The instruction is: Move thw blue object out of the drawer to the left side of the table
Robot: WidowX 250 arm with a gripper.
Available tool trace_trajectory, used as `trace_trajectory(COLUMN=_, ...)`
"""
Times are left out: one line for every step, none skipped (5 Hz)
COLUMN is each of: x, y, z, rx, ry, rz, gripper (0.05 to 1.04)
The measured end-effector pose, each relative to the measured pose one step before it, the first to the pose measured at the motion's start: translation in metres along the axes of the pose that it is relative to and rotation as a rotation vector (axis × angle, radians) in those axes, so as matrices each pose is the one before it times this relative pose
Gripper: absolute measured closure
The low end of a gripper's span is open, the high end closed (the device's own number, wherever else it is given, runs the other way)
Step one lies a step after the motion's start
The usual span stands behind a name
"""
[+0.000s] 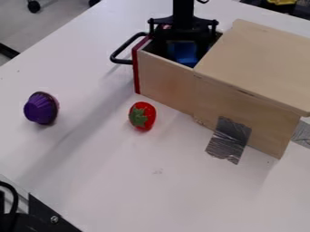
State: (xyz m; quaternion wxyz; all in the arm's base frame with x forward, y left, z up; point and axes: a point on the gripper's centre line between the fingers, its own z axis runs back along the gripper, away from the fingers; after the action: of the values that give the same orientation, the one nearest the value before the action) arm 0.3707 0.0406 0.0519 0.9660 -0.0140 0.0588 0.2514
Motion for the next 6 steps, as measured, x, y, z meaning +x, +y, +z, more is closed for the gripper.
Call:
trace_trajectory(x=-0.00651, y=-0.00051, z=-0.00483, rx=-0.0188, ry=0.0154, rz=0.0195, gripper=0.143)
trace_trajectory(x=-0.00444, y=0.00127, z=0.00048, rx=-0.0195, ry=-0.0092, rz=0.0136, gripper=0.429)
trace_trajectory(x=-0.00089, y=0.00018, z=0.00052, rx=-0.0063, ry=-0.0124, rz=0.0009, gripper=0.513)
trace_trajectory(x=-0.00388, y=0.001, z=0.00176, rx=0.0023, ry=0.0221, rz=0.0017, gripper=0.513)
trace_trajectory(x=-0.00177, y=-0.00289, z=0.01358, rx=-0.0232, ry=-0.0284, rz=-0.0029, gripper=0.513)
trace_trajectory(x=-0.00416, y=-0.0051, z=0.02921, rx=-0.0391, ry=-0.0431, rz=-0.0003, gripper=0.513)
